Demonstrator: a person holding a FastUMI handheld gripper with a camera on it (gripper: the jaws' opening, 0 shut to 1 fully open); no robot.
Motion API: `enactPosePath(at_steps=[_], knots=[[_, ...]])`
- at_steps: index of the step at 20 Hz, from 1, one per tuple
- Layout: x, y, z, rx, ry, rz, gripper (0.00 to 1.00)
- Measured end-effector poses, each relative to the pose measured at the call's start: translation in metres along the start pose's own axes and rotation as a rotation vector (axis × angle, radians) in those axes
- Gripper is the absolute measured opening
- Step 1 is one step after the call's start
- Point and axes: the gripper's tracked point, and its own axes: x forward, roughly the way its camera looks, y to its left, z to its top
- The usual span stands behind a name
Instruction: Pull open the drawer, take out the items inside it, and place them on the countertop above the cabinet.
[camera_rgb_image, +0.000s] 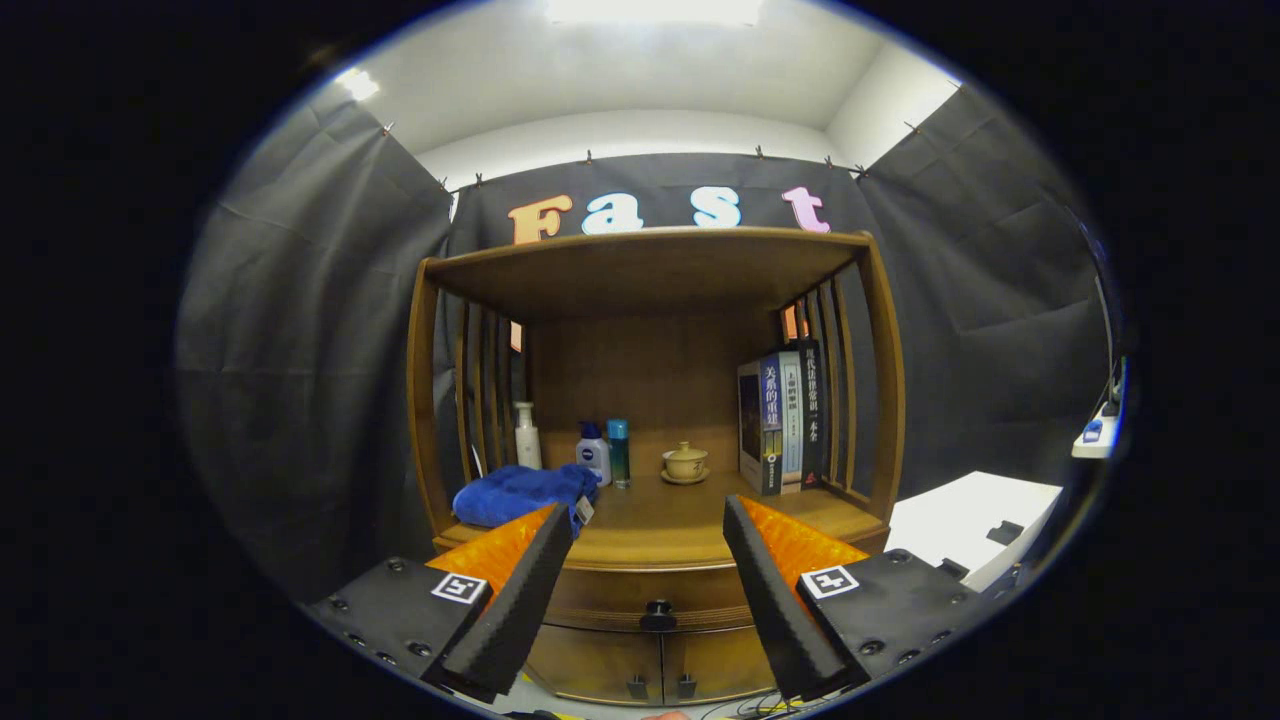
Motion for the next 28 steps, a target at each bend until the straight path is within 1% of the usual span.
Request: enactPosePath(at_steps=[2, 3, 6, 10, 13, 18, 22, 25, 28], knots=[[0.011, -0.009, -0.023, -0.006, 0.028, -0.032, 0.98], [0.018, -0.01, -0.033, -0.005, 0.036, -0.034, 0.99], [0.035, -0.011, -0.068, 0.004, 0.061, -0.028, 0.99], [0.051, -0.009, -0.121, 0.008, 0.134, -0.018, 0.99], [0.061, -0.011, -0.151, -0.015, 0.179, -0.028, 0.99], [0.081, -0.013, -0.186, -0.064, 0.215, -0.044, 0.99], [0.095, -0.014, -0.2, -0.071, 0.22, -0.058, 0.98], [0.103, -0.014, -0.205, -0.053, 0.23, -0.057, 0.94], [0.113, -0.019, -0.206, -0.016, 0.238, -0.076, 0.76]])
